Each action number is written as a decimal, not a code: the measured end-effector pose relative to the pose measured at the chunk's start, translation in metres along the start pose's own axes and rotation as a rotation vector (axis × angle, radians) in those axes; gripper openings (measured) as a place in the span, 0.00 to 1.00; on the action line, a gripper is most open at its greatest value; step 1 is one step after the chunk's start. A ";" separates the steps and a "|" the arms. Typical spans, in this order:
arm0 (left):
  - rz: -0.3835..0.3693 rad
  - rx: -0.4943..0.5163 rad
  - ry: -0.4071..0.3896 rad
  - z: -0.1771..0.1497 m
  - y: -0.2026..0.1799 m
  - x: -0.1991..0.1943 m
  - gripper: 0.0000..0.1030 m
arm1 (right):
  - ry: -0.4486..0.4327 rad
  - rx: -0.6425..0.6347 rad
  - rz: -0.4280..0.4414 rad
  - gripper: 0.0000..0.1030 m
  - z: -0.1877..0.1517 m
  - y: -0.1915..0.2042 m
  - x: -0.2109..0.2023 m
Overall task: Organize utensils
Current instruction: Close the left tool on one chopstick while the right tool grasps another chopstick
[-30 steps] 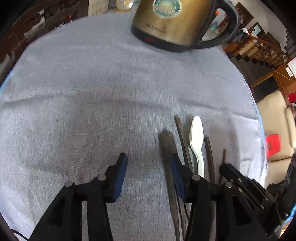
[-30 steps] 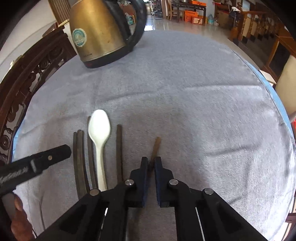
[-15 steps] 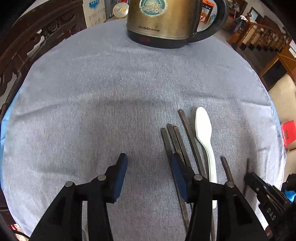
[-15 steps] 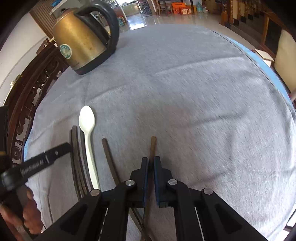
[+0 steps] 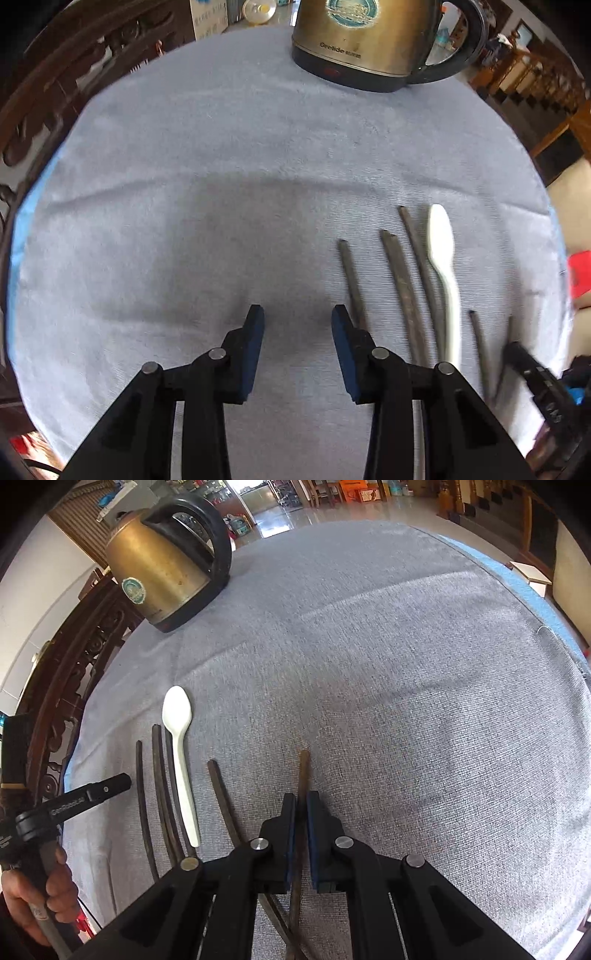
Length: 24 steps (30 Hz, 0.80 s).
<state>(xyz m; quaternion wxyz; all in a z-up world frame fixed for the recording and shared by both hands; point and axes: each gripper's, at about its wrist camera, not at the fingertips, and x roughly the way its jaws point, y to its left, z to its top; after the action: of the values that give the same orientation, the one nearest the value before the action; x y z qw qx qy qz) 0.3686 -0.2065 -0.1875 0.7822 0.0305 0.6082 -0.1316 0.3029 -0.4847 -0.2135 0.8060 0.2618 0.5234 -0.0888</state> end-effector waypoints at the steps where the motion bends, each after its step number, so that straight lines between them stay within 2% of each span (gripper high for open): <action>1: -0.008 -0.006 0.002 -0.001 -0.004 0.000 0.41 | 0.003 0.001 0.005 0.08 0.000 -0.001 0.000; 5: 0.013 -0.015 -0.024 -0.003 -0.024 0.000 0.48 | 0.017 -0.002 0.024 0.08 0.000 -0.006 -0.003; 10: -0.008 -0.063 -0.008 0.003 -0.036 -0.004 0.48 | 0.027 -0.005 0.038 0.08 0.000 -0.012 -0.007; 15: -0.024 -0.065 -0.018 -0.002 -0.039 -0.014 0.48 | 0.025 -0.022 0.028 0.08 0.000 -0.010 -0.007; 19: 0.035 -0.015 -0.035 0.006 -0.049 -0.003 0.48 | 0.019 -0.028 0.022 0.08 -0.001 -0.007 -0.006; 21: 0.072 0.011 -0.041 0.005 -0.055 -0.003 0.40 | 0.023 -0.026 0.026 0.08 0.000 -0.007 -0.005; 23: 0.097 0.029 -0.054 0.016 -0.064 -0.006 0.17 | 0.028 -0.026 0.027 0.08 0.001 -0.007 -0.005; 24: 0.087 0.035 -0.057 0.017 -0.065 -0.007 0.12 | 0.031 -0.030 0.024 0.08 0.001 -0.006 -0.005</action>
<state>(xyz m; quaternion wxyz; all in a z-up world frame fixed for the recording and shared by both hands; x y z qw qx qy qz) 0.3673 -0.2715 -0.1695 0.8035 0.0669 0.5815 -0.1090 0.2991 -0.4911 -0.2109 0.8027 0.2574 0.5338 -0.0672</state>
